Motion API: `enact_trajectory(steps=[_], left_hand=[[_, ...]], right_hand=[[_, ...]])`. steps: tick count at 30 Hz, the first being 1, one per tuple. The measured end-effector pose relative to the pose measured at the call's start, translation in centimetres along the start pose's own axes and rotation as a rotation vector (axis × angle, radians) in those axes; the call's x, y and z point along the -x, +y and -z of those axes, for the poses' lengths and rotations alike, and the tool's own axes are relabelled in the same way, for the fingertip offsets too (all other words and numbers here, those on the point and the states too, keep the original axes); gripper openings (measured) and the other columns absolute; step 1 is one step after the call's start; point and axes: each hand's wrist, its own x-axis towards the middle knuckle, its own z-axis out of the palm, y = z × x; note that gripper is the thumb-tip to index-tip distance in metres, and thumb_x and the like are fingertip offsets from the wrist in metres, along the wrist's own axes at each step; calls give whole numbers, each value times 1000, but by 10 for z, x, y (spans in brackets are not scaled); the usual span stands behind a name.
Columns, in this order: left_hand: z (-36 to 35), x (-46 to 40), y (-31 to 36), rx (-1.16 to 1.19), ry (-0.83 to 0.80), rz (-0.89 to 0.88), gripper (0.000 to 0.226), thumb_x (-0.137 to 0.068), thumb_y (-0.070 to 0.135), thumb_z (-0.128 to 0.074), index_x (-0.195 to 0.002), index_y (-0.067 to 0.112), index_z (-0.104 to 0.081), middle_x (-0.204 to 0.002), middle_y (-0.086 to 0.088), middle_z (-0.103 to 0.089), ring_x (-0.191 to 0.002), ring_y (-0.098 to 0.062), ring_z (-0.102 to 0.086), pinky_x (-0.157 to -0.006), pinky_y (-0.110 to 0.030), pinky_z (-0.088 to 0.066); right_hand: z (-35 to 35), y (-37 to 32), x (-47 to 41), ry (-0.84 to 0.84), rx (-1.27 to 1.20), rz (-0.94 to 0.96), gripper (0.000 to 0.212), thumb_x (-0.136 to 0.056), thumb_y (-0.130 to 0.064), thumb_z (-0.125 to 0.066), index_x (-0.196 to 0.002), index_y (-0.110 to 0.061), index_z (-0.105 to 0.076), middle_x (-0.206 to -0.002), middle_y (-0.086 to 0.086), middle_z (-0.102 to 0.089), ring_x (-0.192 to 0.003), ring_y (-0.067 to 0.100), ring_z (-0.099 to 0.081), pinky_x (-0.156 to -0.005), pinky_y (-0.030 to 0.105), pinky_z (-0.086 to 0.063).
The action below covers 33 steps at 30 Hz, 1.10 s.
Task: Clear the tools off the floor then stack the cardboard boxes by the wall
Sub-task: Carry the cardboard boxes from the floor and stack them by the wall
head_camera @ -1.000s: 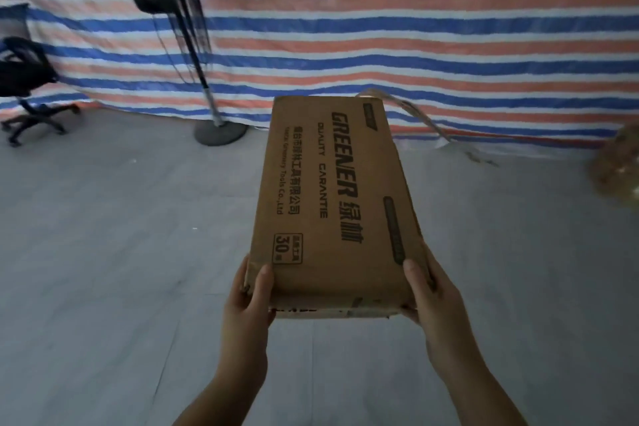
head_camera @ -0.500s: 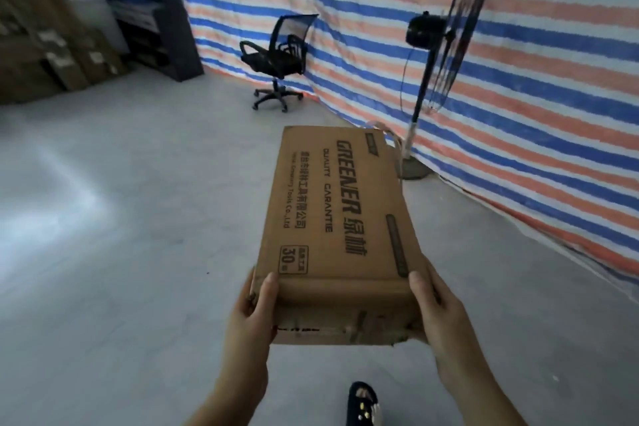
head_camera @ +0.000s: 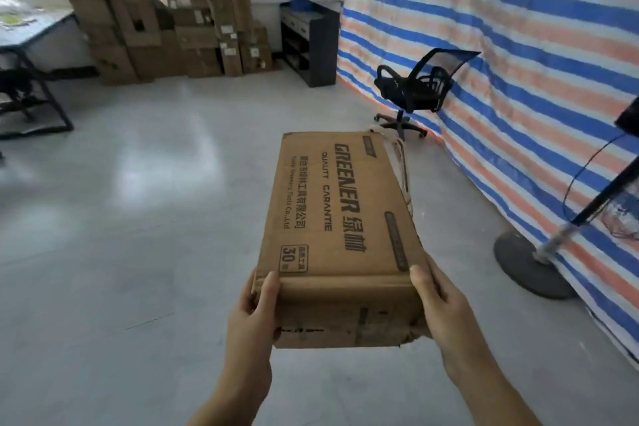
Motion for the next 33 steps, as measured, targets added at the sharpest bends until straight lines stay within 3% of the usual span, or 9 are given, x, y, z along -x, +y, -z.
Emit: enact_trajectory(steps=[5, 10, 14, 19, 25, 30, 33], left_hand=[[-21, -86, 22, 32, 90, -27, 18, -93, 30, -53, -110, 28, -61, -89, 18, -64, -78, 3, -59, -68, -33, -50], [-35, -203, 53, 66, 128, -35, 10, -93, 30, -53, -97, 32, -62, -88, 17, -64, -79, 2, -58, -63, -32, -49], [-48, -303, 98, 60, 125, -41, 11, -93, 32, -54, -98, 33, -63, -96, 12, -64, -89, -9, -58, -66, -34, -49], [-63, -415, 149, 49, 147, -91, 14, -92, 32, -54, -102, 33, -63, -98, 12, -65, -92, -6, -59, -70, -34, -50], [-84, -549, 186, 56, 202, -120, 14, -93, 33, -53, -104, 33, -61, -101, 11, -62, -94, -7, -56, -72, -34, -49], [-120, -679, 211, 67, 267, -136, 17, -93, 33, -53, -105, 28, -63, -100, 8, -64, -91, -8, -57, -65, -33, -47], [-147, -759, 238, 80, 324, -114, 10, -93, 33, -53, -96, 29, -61, -97, 5, -60, -88, -12, -54, -67, -36, -48]], right_hand=[[-45, -33, -97, -116, 17, 35, 44, -92, -49, -39, -135, -45, -33, -108, -15, -54, -91, 5, -56, -89, 39, -54], [-108, -69, -210, -150, 33, 74, 52, -90, -50, -41, -140, -38, -36, -123, -3, -57, -108, 20, -59, -90, 47, -53], [-161, -114, -295, -142, 18, 51, 50, -92, -47, -41, -141, -35, -37, -121, -1, -58, -104, 21, -61, -89, 49, -53], [-222, -173, -394, -162, -11, 74, 46, -95, -43, -42, -139, -32, -40, -109, -7, -59, -99, 18, -60, -89, 50, -53], [-292, -215, -521, -227, -8, 117, 46, -95, -43, -42, -140, -35, -40, -118, -2, -58, -104, 21, -60, -88, 50, -53], [-348, -252, -655, -279, -13, 153, 38, -96, -41, -40, -134, -39, -44, -118, -3, -60, -102, 14, -60, -91, 44, -53], [-379, -282, -742, -331, 25, 136, 42, -95, -44, -39, -136, -36, -42, -122, 0, -59, -105, 17, -59, -97, 40, -49]])
